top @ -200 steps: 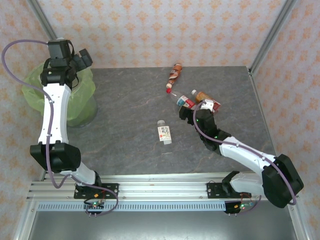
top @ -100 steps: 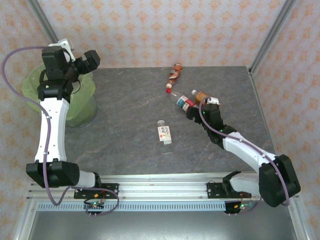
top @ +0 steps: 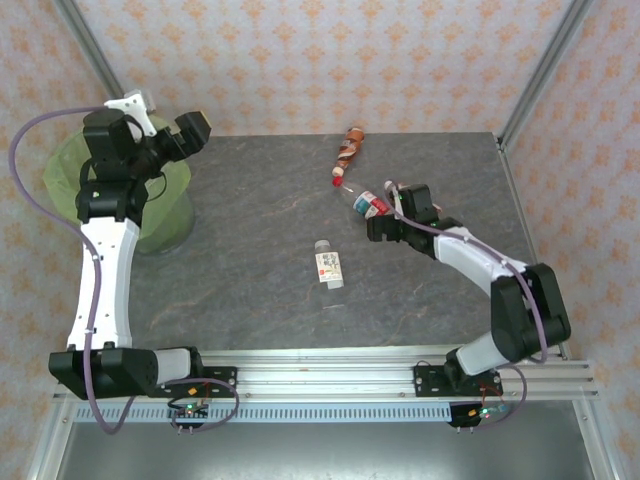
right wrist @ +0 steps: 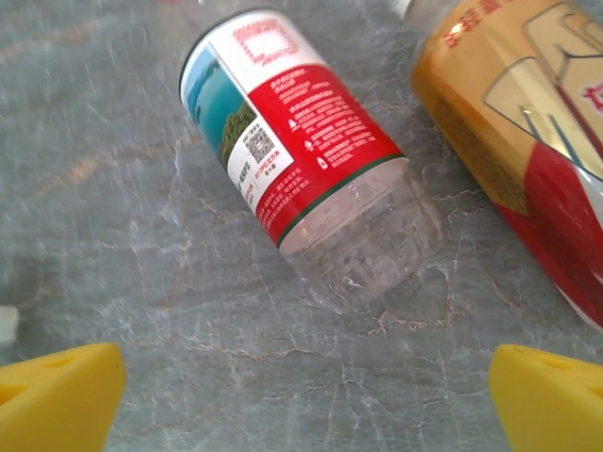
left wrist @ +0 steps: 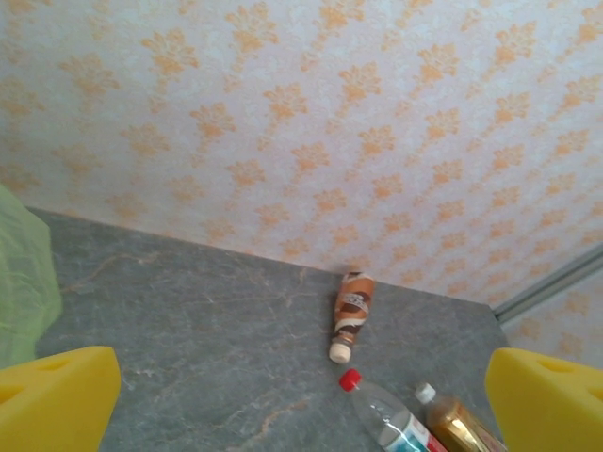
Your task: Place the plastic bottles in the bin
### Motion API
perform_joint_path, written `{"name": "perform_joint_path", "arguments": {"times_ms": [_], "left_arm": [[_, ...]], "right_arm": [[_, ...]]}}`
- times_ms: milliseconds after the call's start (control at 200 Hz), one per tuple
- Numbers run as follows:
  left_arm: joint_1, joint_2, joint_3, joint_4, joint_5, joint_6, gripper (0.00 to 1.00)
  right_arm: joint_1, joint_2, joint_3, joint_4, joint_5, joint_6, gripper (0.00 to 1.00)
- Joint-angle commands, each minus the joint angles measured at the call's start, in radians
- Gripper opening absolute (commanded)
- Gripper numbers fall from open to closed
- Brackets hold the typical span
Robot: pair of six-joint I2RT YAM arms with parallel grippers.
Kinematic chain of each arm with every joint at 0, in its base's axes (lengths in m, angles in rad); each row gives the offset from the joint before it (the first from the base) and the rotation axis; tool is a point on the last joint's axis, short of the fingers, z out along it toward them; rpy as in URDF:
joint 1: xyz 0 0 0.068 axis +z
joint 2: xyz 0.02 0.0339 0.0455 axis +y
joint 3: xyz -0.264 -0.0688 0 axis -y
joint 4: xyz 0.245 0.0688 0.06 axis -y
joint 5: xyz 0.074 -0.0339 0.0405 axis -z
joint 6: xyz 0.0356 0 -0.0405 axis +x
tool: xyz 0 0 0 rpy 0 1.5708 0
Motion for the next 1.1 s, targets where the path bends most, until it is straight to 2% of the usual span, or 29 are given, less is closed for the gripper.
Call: {"name": "perform_joint_path", "arguments": {"times_ms": [0, 65, 190, 545, 681, 836, 1096], "left_arm": [[-0.022, -0.043, -0.035, 0.027, 0.058, -0.018, 1.0], [-0.033, -0.064, -0.064, 0.033, 0.058, -0.026, 1.0], [-0.046, -0.106, -0.123, 0.051, 0.056, -0.039, 1.0], [-0.049, -0.139, -0.181, 0.039, 0.025, -0.036, 1.0], [-0.049, -0.126, -0.194, 0.047, 0.025, -0.045, 1.0], [-0.05, -0.108, -0.191, 0.046, 0.028, -0.053, 1.0], [-0.053, -0.095, -0.2, 0.054, 0.026, -0.066, 1.0]], "right_arm": [[-0.019, 0.056, 0.105, -0.146, 0.049, -0.137, 0.99], [-0.032, 0.087, 0.139, -0.158, 0.056, -0.163, 0.99], [-0.046, 0.17, 0.219, -0.209, -0.01, -0.231, 0.99], [-0.048, 0.397, 0.419, -0.319, -0.012, -0.338, 1.0], [-0.048, 0.475, 0.488, -0.366, -0.019, -0.349, 0.92], [-0.048, 0.528, 0.538, -0.389, -0.033, -0.355, 0.88], [-0.04, 0.555, 0.534, -0.388, -0.027, -0.353, 0.79]]}}
